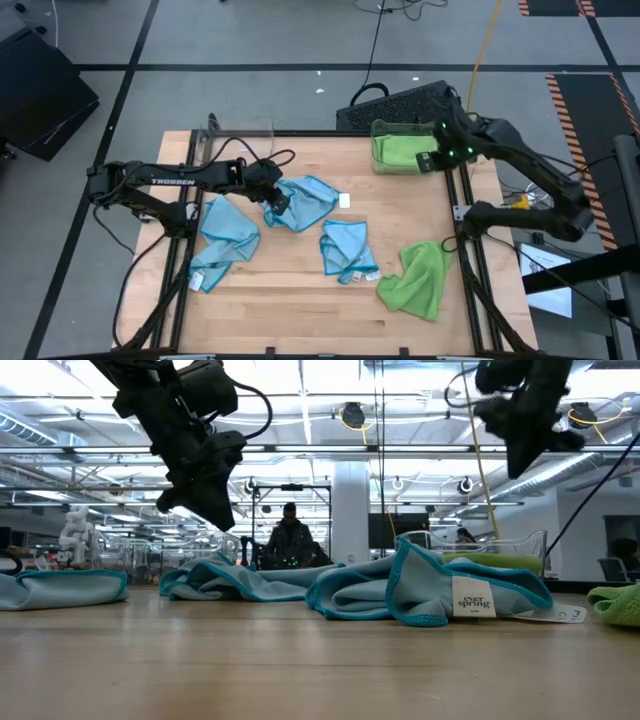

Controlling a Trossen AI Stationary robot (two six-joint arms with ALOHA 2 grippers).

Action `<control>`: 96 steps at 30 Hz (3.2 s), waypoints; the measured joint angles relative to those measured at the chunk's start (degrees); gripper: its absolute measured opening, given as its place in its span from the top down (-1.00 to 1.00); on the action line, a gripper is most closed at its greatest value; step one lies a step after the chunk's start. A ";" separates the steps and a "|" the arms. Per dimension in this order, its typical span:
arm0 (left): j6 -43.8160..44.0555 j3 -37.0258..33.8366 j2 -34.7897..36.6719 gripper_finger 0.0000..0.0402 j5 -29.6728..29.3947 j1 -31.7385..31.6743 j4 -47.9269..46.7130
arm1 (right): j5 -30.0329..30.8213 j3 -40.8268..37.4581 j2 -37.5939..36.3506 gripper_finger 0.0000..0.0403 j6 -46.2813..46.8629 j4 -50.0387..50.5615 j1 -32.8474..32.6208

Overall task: Sort microfiber towel by color & place in baskets
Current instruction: Fold the green towel

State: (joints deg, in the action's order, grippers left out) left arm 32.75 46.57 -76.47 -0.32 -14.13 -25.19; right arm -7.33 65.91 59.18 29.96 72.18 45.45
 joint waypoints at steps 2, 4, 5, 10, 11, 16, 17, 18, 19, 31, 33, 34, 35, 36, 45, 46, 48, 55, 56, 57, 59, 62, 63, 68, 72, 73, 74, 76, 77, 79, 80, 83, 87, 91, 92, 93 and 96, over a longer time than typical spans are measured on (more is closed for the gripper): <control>-1.21 0.00 0.00 0.70 0.49 0.00 0.00 | -1.75 0.00 -1.68 0.96 6.01 2.12 -3.34; -2.40 0.00 0.00 0.70 1.64 0.02 0.00 | -2.49 0.00 -2.73 0.96 12.19 4.14 -7.05; -2.98 0.00 0.00 0.70 2.24 0.02 0.00 | -2.90 0.00 -3.07 0.96 14.79 4.86 -8.99; -4.42 0.00 0.00 0.70 5.18 0.02 -0.04 | -2.30 0.00 -3.12 0.96 25.72 5.44 -19.35; -4.45 0.00 0.00 0.70 5.77 0.13 -0.06 | -1.83 0.00 -2.94 0.96 27.65 5.11 -21.40; -4.65 0.00 0.00 0.70 7.19 2.31 -0.37 | -1.79 0.00 -1.46 0.96 35.24 3.60 -31.66; -4.65 0.00 0.00 0.70 7.47 3.00 -0.51 | -1.83 0.00 -1.07 0.96 36.17 3.45 -33.53; -4.58 0.00 0.00 0.70 7.52 3.81 -0.70 | -1.91 0.00 -0.72 0.96 36.94 3.27 -35.33; -4.45 0.00 0.00 0.70 7.52 4.69 -0.99 | -2.03 0.00 -0.31 0.96 37.71 3.06 -37.06; 0.52 -1.07 0.00 0.70 4.51 15.01 -2.14 | -6.29 -0.51 2.40 0.79 25.25 1.21 -52.22; 3.69 -1.07 0.00 0.70 4.47 16.19 -2.09 | -6.32 -2.27 2.23 0.67 21.08 -0.11 -54.37; 5.67 -1.07 0.00 0.70 4.38 16.84 -2.04 | -6.32 -3.65 2.06 0.60 19.25 -1.05 -55.41; 7.88 -1.07 0.00 0.70 4.32 17.53 -1.87 | -6.34 -5.12 1.90 0.53 17.70 -2.39 -56.46; 10.17 -1.07 0.00 0.70 4.30 18.27 -1.58 | -6.43 -6.84 1.53 0.46 16.31 -4.17 -57.54; 26.97 -1.11 0.00 0.70 0.68 27.37 8.82 | -12.12 -24.82 -2.38 0.11 10.91 -18.31 -66.64; 28.16 -1.11 0.00 0.70 -0.87 28.45 10.15 | -12.13 -26.70 -2.93 0.11 10.42 -20.19 -67.37; 30.50 -1.11 0.00 0.70 -3.95 30.33 12.18 | -12.19 -30.18 -3.90 0.12 9.60 -24.02 -68.38; 35.24 2.55 0.00 0.70 -14.75 35.06 10.72 | -12.14 -37.85 -5.18 0.18 9.38 -33.52 -71.16; 35.34 3.32 -0.25 0.70 -15.92 35.43 10.22 | -11.99 -38.21 -5.19 0.19 9.11 -34.07 -71.54; 35.26 4.22 -0.67 0.70 -16.88 35.66 9.94 | -11.55 -38.45 -5.19 0.21 8.64 -34.67 -71.91; 34.78 6.13 -1.45 0.70 -18.28 35.67 8.68 | -9.90 -38.88 -5.18 0.27 7.97 -35.65 -72.60; 33.45 9.57 -3.59 0.70 -19.19 35.30 7.58 | -9.90 -39.19 -5.16 0.46 6.75 -37.69 -73.39; 32.82 10.55 -4.41 0.70 -19.33 35.20 7.21 | -10.86 -39.19 -5.20 0.57 6.60 -38.21 -73.63; 28.62 16.37 -9.37 0.70 -19.55 33.58 6.99 | -14.78 -39.21 -5.19 0.95 9.09 -40.80 -75.25; 23.33 22.45 -14.37 0.70 -19.16 31.44 7.23 | -15.28 -38.76 -5.27 0.99 12.23 -42.68 -75.84; 21.42 24.46 -15.86 0.70 -18.31 30.80 7.45 | -15.24 -38.14 -5.35 0.99 12.88 -43.43 -75.82; 19.10 26.58 -17.24 0.70 -17.27 30.13 7.87 | -15.20 -37.37 -5.59 0.99 13.41 -44.06 -75.78; 13.97 30.96 -20.12 0.70 -14.83 28.88 7.82 | -14.96 -35.34 -5.75 0.99 13.95 -44.50 -75.41; 11.36 33.28 -21.60 0.70 -13.55 28.32 7.87 | -14.16 -34.18 -5.83 0.99 14.03 -43.87 -75.26; 6.53 37.87 -24.51 0.70 -11.65 27.16 7.86 | -11.76 -31.44 -6.21 0.99 14.11 -41.32 -75.00; 4.27 40.03 -25.73 0.70 -11.19 26.65 7.90 | -10.06 -29.52 -6.21 0.99 13.83 -39.82 -74.88; -1.71 46.17 -29.19 0.66 -10.23 25.08 8.13 | -4.21 -23.67 -6.26 1.00 12.01 -32.55 -74.66; -7.85 52.68 -32.53 0.46 -10.16 23.25 8.00 | 5.80 -14.99 -6.25 1.00 10.40 -23.18 -74.38; -11.61 57.67 -34.60 0.15 -10.16 22.14 8.08 | 13.62 -7.19 -6.24 1.00 8.79 -16.33 -74.38; -12.38 58.69 -34.91 0.08 -10.16 21.93 7.79 | 15.04 -5.50 -6.27 1.00 8.25 -14.99 -74.38; -12.97 59.48 -35.21 0.01 -10.13 21.87 7.91 | 16.45 -3.95 -6.27 1.00 7.46 -13.81 -74.38; -13.90 61.48 -35.69 -0.16 -10.16 21.53 8.10 | 20.49 0.52 -6.19 1.00 5.49 -9.63 -74.33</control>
State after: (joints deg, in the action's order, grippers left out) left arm 18.85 108.04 -112.16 -10.48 7.40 -17.09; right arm 13.16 66.43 52.98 35.45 62.56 -28.88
